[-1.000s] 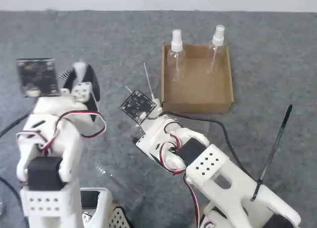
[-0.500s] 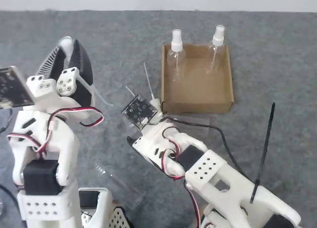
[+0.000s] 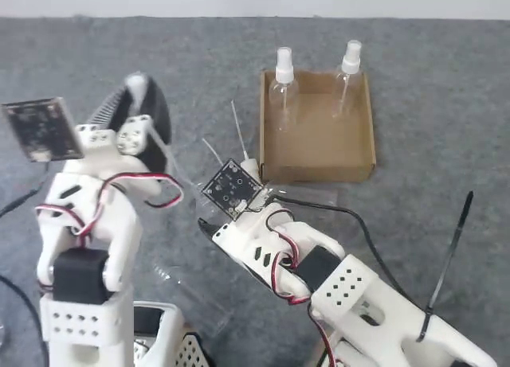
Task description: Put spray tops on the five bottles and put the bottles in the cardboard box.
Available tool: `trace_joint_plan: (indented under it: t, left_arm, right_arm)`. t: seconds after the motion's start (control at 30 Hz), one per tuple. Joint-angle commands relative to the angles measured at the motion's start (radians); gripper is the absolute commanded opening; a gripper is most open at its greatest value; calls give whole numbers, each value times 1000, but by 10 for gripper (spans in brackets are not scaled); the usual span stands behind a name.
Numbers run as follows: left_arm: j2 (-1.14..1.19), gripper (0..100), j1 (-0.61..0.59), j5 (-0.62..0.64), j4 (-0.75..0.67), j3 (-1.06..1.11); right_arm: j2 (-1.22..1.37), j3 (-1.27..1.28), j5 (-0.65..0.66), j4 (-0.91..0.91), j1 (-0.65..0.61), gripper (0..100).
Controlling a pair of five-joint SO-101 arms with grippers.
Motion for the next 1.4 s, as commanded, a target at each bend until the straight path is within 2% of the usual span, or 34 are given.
trace_joint_plan:
  t: [0.0, 0.37, 0.47, 0.67, 0.77, 0.83, 0.93, 1.1, 1.23, 1.37]
  left_arm:
    - [-20, 11, 60, 12, 6, 1]
    - [-23, 11, 58, 6, 11, 101]
    - [-25, 11, 58, 6, 2, 99]
    - [-25, 11, 69, 6, -2, 105]
    - [-25, 11, 71, 2, 31, 108]
    - [-25, 11, 94, -43, 72, 107]
    - [-25, 11, 160, -135, 118, 110]
    - [-23, 12, 267, -193, 126, 108]
    - [-23, 19, 278, -195, 147, 108]
    - [-25, 120, 252, -245, 186, 71]
  right_arm:
    - [-45, -9, -8, -15, -2, 6]
    - [-107, 60, -8, -39, -2, 6]
    - [-162, 107, -14, -142, -1, 6]
    - [-254, 284, -14, -456, -1, 6]
    - [-265, 316, -14, -513, 16, 6]
    - [-265, 315, -17, -521, 53, 6]
    - [-265, 298, -92, -519, 96, 6]
    - [-263, 296, -123, -512, 99, 6]
    - [-263, 296, -123, -512, 102, 6]
    - [-265, 304, -123, -512, 102, 6]
